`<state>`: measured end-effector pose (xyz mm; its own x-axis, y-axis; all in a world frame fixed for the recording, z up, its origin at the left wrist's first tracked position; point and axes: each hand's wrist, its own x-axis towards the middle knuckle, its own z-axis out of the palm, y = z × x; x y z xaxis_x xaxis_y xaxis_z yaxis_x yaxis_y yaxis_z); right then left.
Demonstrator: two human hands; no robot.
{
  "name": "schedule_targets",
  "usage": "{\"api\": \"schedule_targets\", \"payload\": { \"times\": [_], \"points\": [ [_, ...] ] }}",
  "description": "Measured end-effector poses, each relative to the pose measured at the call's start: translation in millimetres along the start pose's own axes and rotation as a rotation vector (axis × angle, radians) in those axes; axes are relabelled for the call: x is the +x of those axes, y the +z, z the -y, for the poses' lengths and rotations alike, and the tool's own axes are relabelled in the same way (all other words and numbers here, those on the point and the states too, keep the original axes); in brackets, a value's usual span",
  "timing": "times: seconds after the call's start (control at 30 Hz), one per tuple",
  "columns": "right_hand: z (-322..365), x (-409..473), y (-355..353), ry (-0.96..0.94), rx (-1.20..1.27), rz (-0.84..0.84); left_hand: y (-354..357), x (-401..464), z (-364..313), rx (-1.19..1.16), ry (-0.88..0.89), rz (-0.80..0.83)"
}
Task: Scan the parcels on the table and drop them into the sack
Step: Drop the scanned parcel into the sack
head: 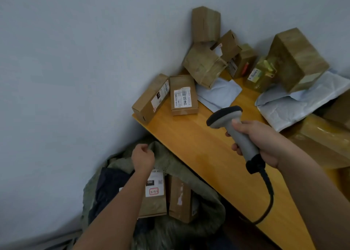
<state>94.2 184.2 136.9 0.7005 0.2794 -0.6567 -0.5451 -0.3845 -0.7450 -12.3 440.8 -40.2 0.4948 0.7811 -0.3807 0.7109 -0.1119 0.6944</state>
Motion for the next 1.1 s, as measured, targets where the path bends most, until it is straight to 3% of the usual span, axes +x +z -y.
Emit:
{"api": "schedule_targets", "payload": {
  "times": [0.13, 0.33, 0.4, 0.57, 0.87, 1.0, 1.1],
  "points": [
    [14, 18, -16, -0.059, 0.079, -0.057, 25, 12, -48, 0.107, 0.185, 0.114],
    [36, 57, -42, -0.063, 0.136, -0.069, 74, 35, -113, 0.209, 0.278, 0.167],
    [39, 70, -51, -0.056, 0.142, -0.067, 91, 46, -129, 0.223, 0.21, 0.173],
    [34, 95, -76, 0.009, 0.15, -0.076, 126, 84, -153, 0.065, -0.158, 0.142],
    [9, 133, -96, 0.091, 0.142, -0.07, 143, 87, -120, 0.027, -0.272, 0.17],
    [-4, 150, -77, 0.092, 0.116, -0.088, 135, 53, -94, 0.113, -0.28, 0.297],
    [-18, 157, -57, 0.105, 0.096, -0.098, 126, 27, -72, 0.207, -0.337, 0.507]
  ]
}}
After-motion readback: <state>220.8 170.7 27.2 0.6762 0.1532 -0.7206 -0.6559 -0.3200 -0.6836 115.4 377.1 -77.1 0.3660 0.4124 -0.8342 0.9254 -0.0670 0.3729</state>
